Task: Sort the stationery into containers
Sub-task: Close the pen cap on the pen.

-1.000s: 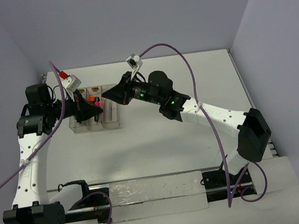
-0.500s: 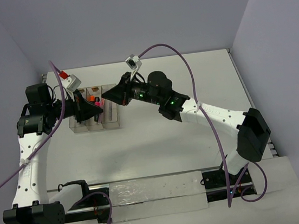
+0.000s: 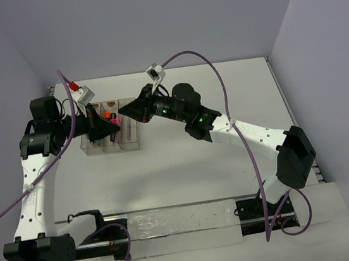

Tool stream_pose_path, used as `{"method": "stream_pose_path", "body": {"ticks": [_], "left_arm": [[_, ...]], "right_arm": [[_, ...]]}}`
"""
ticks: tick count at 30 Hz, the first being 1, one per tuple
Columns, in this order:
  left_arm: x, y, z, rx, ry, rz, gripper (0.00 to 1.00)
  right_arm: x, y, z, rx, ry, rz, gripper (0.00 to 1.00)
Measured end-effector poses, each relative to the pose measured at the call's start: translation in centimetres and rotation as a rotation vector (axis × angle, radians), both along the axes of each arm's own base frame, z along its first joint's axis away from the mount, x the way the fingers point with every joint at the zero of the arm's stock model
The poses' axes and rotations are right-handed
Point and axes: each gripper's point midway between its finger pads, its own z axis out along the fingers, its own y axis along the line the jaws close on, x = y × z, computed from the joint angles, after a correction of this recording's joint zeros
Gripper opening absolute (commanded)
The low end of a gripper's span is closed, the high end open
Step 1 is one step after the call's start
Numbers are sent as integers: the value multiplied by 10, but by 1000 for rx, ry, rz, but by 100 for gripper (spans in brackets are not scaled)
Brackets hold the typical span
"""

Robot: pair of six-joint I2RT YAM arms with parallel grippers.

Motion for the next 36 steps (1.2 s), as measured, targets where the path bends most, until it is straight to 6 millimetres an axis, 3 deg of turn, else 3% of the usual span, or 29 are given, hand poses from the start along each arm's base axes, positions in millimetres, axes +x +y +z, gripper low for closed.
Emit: {"method": "stream_pose_path", "body": {"ticks": [36], "left_arm": [[11,4,8,31,-10,40,0]], "right_arm": [[8,5,6,-37,-75,-10,0]]}}
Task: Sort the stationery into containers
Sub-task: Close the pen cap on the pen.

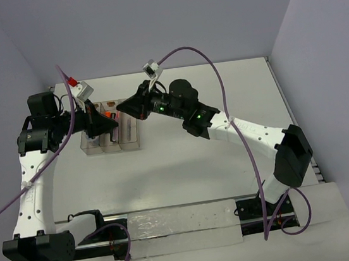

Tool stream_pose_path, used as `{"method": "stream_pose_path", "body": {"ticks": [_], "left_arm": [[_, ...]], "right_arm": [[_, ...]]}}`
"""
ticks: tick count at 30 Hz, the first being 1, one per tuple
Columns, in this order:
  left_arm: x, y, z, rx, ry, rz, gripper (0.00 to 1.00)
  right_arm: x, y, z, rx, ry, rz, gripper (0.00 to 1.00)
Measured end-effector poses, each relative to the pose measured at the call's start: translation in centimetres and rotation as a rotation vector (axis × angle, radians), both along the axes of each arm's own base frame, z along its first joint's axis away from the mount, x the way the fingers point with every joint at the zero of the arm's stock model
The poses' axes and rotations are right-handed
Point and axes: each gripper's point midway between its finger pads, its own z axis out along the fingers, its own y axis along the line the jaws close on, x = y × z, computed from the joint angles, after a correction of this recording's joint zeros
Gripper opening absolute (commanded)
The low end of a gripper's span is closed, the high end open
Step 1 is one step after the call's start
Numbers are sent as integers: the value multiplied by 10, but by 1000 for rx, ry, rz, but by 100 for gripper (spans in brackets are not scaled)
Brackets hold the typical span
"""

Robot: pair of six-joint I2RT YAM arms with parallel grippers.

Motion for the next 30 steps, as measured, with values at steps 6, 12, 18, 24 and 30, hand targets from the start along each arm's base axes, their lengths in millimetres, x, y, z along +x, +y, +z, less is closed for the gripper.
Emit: {"method": "stream_pose_path", "body": {"ticks": [6,12,18,24,30], "left_arm": [[2,1,-2,7,3,9,0],[2,1,-2,8,3,8,0],[3,2,-3,13,-2,8,0],[1,4,-6,29,7,14,0],[2,6,-11,46,19,27,0]], "right_arm": [[2,2,-2,-16,-1,2,0],[3,2,-2,-16,0,-2,0],[2,4,-1,-35,6,6,0],[0,8,-4,-35,29,25,0],[1,11,-9,-51,54,31,0]]}}
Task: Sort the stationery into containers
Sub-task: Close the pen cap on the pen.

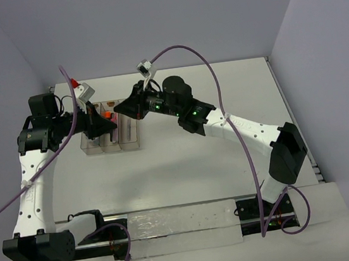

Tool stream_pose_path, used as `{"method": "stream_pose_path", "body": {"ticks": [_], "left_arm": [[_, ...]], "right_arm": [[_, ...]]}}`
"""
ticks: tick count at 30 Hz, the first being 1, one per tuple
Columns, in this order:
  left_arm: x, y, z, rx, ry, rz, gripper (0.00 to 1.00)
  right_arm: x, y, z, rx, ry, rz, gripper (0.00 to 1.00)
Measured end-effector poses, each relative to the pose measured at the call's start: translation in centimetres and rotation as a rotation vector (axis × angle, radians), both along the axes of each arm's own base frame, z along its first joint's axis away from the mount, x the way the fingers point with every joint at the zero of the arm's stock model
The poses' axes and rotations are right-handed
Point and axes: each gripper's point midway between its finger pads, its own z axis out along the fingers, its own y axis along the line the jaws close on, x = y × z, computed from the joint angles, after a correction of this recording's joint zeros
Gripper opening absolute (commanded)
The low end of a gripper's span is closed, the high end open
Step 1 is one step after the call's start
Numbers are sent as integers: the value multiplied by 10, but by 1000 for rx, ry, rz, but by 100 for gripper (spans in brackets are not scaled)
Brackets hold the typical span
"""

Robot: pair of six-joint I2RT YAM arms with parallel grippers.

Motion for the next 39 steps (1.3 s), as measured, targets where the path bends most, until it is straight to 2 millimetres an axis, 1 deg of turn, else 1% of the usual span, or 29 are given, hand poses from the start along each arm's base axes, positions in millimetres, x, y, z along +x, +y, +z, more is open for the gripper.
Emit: {"method": "stream_pose_path", "body": {"ticks": [12,19,28,39], "left_arm": [[-1,0,-4,4,-3,-12,0],[-6,-3,-16,-2,6,-39,0],[-9,-3,-30,10,18,-55,0],[-6,-6,-18,-23,-10,-45,0]], "right_arm": [[2,-2,-3,-30,4,-13,0],[-2,-4,-23,-104,45,-4,0],[-1,-7,-30,-130,61,-9,0],[-2,-5,-25,-90,82,2,0]]}}
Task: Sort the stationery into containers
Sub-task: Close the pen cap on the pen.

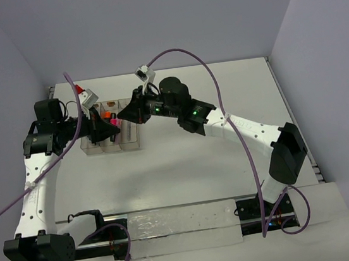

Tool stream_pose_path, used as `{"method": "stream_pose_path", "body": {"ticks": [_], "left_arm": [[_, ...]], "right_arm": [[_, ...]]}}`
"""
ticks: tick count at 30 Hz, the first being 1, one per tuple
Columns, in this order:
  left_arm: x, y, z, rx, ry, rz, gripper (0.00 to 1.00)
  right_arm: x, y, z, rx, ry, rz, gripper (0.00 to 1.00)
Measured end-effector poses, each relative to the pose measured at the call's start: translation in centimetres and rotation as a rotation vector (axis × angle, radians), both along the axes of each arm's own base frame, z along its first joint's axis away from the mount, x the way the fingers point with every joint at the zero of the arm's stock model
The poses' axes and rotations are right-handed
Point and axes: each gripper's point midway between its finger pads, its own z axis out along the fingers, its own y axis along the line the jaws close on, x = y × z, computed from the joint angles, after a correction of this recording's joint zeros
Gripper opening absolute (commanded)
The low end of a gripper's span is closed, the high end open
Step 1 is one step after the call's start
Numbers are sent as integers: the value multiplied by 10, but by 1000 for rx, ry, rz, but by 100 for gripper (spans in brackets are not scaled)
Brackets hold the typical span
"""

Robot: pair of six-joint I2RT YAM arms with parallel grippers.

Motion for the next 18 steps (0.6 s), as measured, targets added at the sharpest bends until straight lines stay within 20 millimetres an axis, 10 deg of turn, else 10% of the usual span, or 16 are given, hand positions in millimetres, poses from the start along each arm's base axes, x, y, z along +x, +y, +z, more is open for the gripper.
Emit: {"method": "stream_pose_path", "body": {"ticks": [18], "left_arm": [[13,-5,19,-72,22,35,0]], "right_arm": [[6,0,9,98,-11,-27,0]]}}
